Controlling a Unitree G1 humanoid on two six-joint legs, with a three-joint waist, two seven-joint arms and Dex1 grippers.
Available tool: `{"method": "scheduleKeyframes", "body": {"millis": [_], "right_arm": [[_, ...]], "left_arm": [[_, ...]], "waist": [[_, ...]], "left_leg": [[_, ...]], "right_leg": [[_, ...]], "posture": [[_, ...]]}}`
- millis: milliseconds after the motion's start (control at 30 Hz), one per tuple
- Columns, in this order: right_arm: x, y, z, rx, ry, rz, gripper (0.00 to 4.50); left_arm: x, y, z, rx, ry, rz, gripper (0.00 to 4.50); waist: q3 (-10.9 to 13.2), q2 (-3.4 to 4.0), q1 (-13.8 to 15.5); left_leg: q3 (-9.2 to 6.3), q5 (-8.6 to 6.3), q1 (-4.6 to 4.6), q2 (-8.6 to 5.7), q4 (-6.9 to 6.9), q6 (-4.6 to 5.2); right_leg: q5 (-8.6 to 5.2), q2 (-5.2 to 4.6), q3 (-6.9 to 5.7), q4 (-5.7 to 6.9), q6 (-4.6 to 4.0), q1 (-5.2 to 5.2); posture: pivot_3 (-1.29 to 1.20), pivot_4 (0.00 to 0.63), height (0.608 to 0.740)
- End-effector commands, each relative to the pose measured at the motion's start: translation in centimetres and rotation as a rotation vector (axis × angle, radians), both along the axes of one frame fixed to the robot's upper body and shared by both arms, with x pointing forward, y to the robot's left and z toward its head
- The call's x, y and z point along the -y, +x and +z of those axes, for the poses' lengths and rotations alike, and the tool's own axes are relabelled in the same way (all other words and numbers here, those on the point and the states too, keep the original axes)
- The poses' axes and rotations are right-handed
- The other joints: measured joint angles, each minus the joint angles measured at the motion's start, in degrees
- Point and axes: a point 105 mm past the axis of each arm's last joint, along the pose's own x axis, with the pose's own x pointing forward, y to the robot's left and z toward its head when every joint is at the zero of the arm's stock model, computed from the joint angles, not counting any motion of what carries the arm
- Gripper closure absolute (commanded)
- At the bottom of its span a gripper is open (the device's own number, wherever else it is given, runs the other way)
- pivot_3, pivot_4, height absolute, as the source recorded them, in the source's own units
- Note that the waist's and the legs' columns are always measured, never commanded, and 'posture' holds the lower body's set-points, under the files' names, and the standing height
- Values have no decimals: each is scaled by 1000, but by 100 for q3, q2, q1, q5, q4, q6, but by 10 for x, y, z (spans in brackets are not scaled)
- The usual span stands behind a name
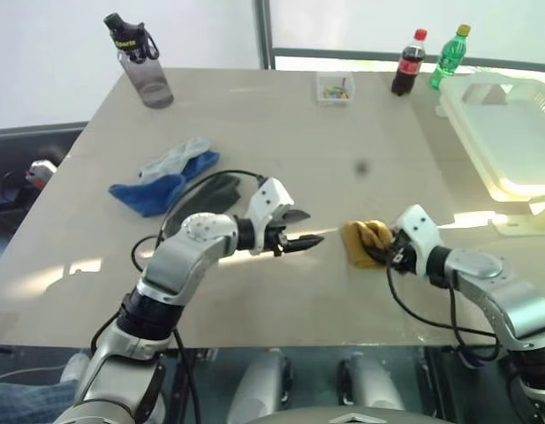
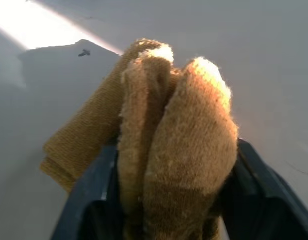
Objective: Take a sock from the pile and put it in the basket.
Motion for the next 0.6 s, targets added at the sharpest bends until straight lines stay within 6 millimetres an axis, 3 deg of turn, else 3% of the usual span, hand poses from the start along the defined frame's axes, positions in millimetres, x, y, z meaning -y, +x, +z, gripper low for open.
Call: {"method": "scheduleKeyframes", "body": {"millis": [33, 133, 167, 467, 600], "right_arm": [[4, -7, -27, -94, -38, -4, 3223], [4, -6, -27, -93, -38, -3, 4347], [4, -6, -27, -92, -38, -4, 4466], [6, -3, -25, -81, -43, -12, 4466], [2, 0, -9, -71, 33, -5, 4466]], "left_arm": [[-1, -1, 26, 129, -15, -31, 1265], [-2, -1, 30, 157, -22, -35, 1265], [-2, -2, 30, 159, -24, -38, 1265], [-5, -7, 25, 166, 1, -80, 1265], [-8, -8, 25, 177, 6, -86, 1265]], "waist": [[0, 0, 0], [0, -1, 2], [-1, -3, 2], [-3, -4, -3], [-3, -5, -6]], "left_leg": [[-1, 0, 0, 1, 0, 0], [-1, 0, 2, 3, 0, 0], [-1, 0, 1, 3, 0, 0], [0, 0, 3, 3, 0, 0], [-1, 0, 4, 3, 1, 1]], "right_leg": [[0, 0, -1, 1, 0, 0], [0, 0, -1, 2, 0, 0], [0, 0, -1, 2, 0, 0], [0, 1, -1, 3, 0, 1], [0, 0, -1, 4, 0, 1]], "posture": [[0, 150, 740], [0, 150, 740], [0, 150, 740], [0, 150, 740], [0, 150, 740]]}}
